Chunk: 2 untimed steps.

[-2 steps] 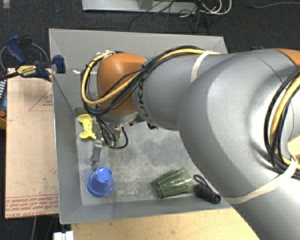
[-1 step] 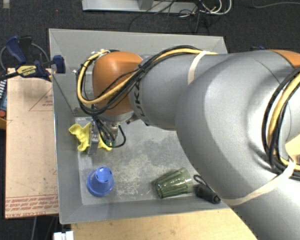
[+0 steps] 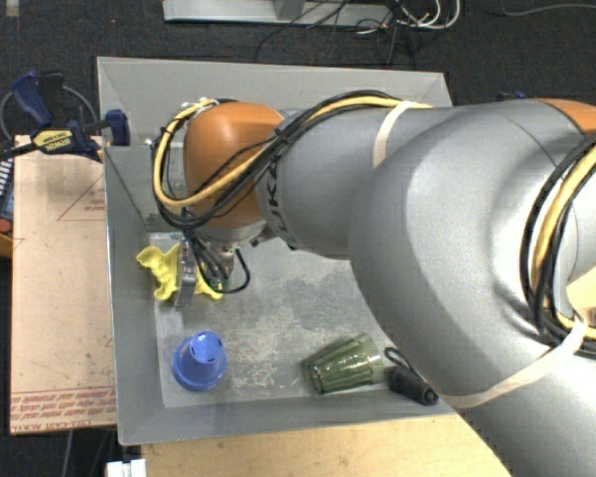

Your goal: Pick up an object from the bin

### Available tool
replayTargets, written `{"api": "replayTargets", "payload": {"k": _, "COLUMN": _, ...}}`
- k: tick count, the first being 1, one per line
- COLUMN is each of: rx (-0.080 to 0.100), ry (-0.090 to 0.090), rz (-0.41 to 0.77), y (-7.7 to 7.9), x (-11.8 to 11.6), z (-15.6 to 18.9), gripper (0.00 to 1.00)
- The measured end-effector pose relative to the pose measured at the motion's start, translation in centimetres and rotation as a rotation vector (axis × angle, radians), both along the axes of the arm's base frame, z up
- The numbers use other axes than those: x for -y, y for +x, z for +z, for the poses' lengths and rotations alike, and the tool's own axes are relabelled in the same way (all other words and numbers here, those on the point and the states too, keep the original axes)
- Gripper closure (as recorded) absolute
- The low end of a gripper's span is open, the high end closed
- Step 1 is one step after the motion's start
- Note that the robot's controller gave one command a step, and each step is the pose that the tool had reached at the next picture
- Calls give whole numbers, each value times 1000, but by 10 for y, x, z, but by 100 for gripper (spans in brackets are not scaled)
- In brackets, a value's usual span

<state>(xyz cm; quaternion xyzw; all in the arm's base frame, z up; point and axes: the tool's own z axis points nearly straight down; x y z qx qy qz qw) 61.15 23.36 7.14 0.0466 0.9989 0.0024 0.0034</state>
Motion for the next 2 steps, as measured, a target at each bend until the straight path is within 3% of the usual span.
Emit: {"api": "replayTargets", "payload": {"k": 2, "rx": -4, "ry": -1, "rz": -1, "y": -1, "x": 1, "z": 4, "gripper": 100}}
